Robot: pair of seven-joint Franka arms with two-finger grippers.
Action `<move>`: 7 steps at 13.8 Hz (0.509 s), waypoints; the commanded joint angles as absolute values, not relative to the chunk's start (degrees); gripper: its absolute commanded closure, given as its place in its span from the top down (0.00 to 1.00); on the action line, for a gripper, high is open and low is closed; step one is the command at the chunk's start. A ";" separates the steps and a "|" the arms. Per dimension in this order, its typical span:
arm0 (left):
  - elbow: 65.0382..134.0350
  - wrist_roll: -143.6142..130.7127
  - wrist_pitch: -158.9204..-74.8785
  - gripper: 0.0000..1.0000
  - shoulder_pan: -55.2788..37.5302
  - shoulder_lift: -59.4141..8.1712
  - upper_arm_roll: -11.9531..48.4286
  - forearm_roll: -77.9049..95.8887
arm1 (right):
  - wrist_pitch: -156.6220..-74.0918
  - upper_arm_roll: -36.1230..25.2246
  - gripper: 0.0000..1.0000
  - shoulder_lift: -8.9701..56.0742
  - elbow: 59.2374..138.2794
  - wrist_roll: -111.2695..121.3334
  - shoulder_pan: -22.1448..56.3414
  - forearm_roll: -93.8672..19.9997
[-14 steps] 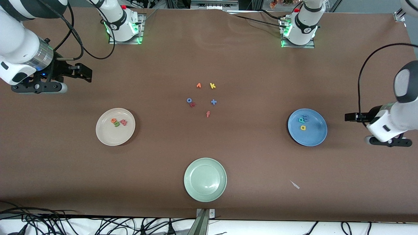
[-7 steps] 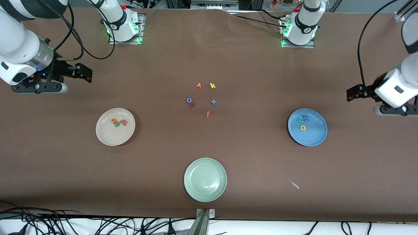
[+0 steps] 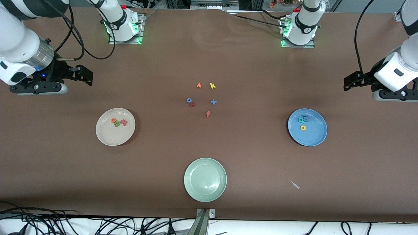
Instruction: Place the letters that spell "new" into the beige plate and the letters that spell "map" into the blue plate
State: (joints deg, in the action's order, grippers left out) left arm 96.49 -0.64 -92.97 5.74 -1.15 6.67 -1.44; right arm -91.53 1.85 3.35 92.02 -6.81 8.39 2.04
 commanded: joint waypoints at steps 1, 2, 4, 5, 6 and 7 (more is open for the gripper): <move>96.08 0.53 -91.76 1.00 5.10 2.28 5.10 0.26 | -91.23 1.85 1.00 3.43 90.79 -6.59 8.09 0.88; 95.54 0.61 -91.50 1.00 5.36 2.29 4.92 0.35 | -91.23 1.85 1.00 3.43 90.70 -6.59 8.09 0.88; 95.62 0.70 -91.06 1.00 5.36 2.20 4.13 0.44 | -90.97 1.85 1.00 3.34 90.44 -6.33 8.09 1.05; 95.54 0.79 -90.45 1.00 5.54 2.02 4.22 0.44 | -90.62 2.02 1.00 3.34 90.09 -6.42 8.09 1.23; 95.28 0.70 -90.00 1.00 5.62 1.67 4.22 0.61 | -90.53 2.11 1.00 3.34 90.09 -6.42 8.17 1.32; 95.10 0.70 -90.00 1.00 5.62 1.58 4.22 0.62 | -90.44 2.11 1.00 3.34 90.09 -6.33 8.17 1.32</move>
State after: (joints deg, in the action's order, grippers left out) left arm 95.85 -0.62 -91.07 5.75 1.87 4.72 -1.37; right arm -91.55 1.86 3.33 91.33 -6.81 8.39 2.04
